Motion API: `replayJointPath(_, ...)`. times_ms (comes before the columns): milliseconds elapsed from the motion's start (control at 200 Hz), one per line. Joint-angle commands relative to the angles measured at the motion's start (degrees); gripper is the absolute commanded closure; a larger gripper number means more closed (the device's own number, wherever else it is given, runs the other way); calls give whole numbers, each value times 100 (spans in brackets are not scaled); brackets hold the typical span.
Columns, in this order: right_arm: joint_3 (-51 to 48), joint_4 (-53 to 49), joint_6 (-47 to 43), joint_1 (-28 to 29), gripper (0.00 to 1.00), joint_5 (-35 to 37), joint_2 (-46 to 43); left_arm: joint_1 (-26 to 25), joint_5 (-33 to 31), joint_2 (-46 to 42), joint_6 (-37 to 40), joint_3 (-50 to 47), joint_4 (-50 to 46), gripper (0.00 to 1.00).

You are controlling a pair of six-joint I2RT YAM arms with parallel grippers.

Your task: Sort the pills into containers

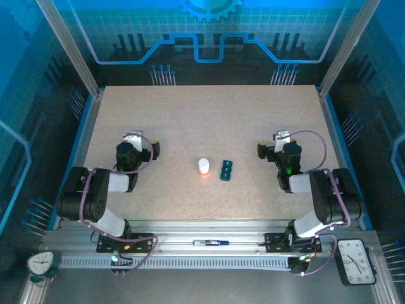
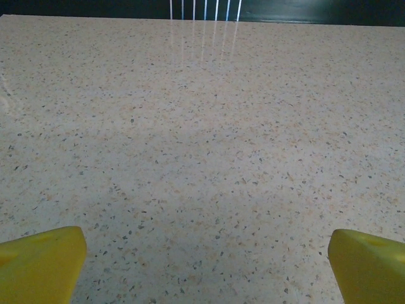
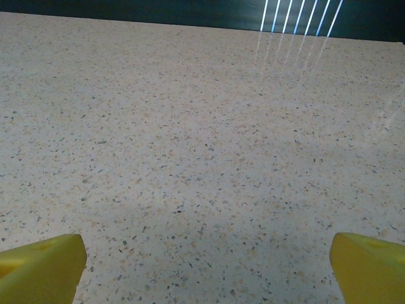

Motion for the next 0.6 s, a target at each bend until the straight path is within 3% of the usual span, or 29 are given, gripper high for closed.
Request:
replayJointPath(0,129,87,-82,-31,0,-55,23,52,131,-52,-130,121,-29,1)
replayJointPath(250,62,208,17,-107,0,-103,15,47,221,-73,-92,102,14,1)
replayJointPath(480,-95,-212,133,-135,0,215,-859,-45,-31,-971,-30,504,-1416,1)
replayJointPath(595,218,-1207,361,-131,0,629,-1338,-44,-236,-1505,-227,752,-2195,1)
